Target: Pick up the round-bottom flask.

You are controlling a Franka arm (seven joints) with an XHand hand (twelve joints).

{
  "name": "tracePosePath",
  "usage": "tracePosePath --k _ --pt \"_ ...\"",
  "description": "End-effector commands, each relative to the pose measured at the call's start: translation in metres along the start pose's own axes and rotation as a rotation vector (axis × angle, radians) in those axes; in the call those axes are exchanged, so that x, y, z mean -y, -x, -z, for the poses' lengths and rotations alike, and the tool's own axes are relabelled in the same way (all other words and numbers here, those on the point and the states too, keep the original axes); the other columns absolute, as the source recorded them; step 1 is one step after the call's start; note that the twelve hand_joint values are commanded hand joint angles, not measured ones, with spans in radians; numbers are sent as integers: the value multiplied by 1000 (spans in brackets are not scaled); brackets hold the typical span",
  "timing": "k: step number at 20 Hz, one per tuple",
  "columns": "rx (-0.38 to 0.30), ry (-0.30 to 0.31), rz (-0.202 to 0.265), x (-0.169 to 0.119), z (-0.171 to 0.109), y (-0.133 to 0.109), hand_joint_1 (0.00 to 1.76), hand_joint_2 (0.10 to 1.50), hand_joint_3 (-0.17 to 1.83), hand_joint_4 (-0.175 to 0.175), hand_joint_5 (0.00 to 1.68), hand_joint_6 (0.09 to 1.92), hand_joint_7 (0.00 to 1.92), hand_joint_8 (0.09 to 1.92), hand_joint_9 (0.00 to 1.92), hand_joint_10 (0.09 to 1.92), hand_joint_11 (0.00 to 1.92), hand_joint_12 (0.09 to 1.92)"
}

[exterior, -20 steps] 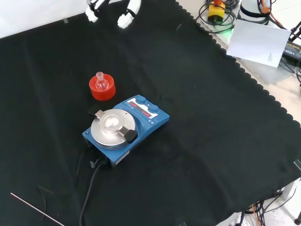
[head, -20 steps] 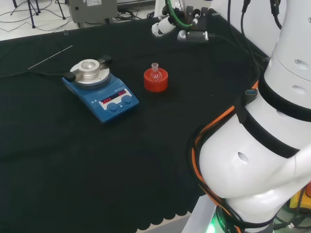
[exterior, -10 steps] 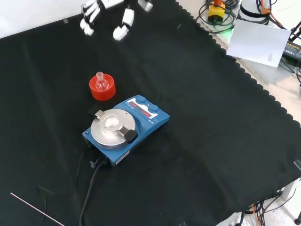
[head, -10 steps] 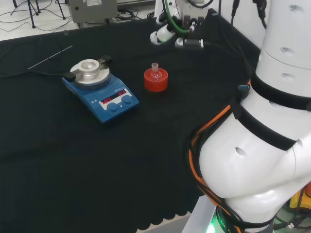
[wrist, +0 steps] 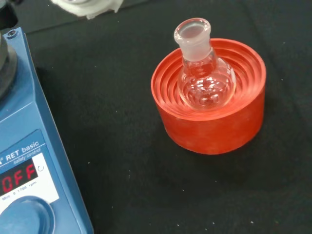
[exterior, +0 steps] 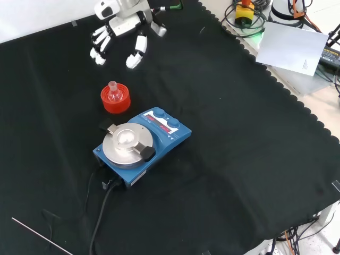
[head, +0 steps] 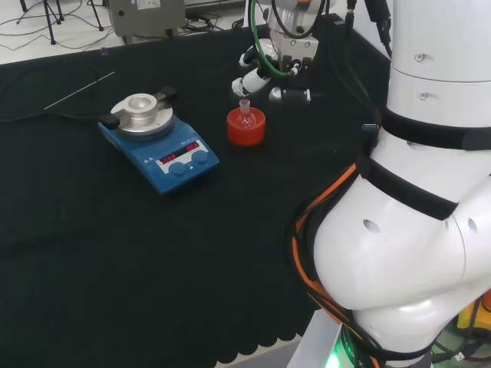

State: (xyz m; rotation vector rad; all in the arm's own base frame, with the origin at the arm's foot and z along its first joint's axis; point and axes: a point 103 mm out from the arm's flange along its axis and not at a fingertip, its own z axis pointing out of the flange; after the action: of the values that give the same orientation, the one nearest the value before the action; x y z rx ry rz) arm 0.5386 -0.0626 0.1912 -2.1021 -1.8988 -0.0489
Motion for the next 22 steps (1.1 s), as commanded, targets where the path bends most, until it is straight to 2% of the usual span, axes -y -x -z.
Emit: tracePosePath --k 1,6,10,22 --pt "-31 12 5 -8 -16 1 822 663 574 -16 569 87 214 554 381 629 20 1361" --pt "-48 7 8 -12 -31 5 830 642 604 -16 578 87 215 553 383 625 22 1360" --pt "-93 36 17 -14 -44 8 842 636 608 -17 581 87 215 553 383 624 23 1360" --pt "-109 17 18 -30 -70 16 854 629 624 -20 596 87 220 553 386 622 23 1358"
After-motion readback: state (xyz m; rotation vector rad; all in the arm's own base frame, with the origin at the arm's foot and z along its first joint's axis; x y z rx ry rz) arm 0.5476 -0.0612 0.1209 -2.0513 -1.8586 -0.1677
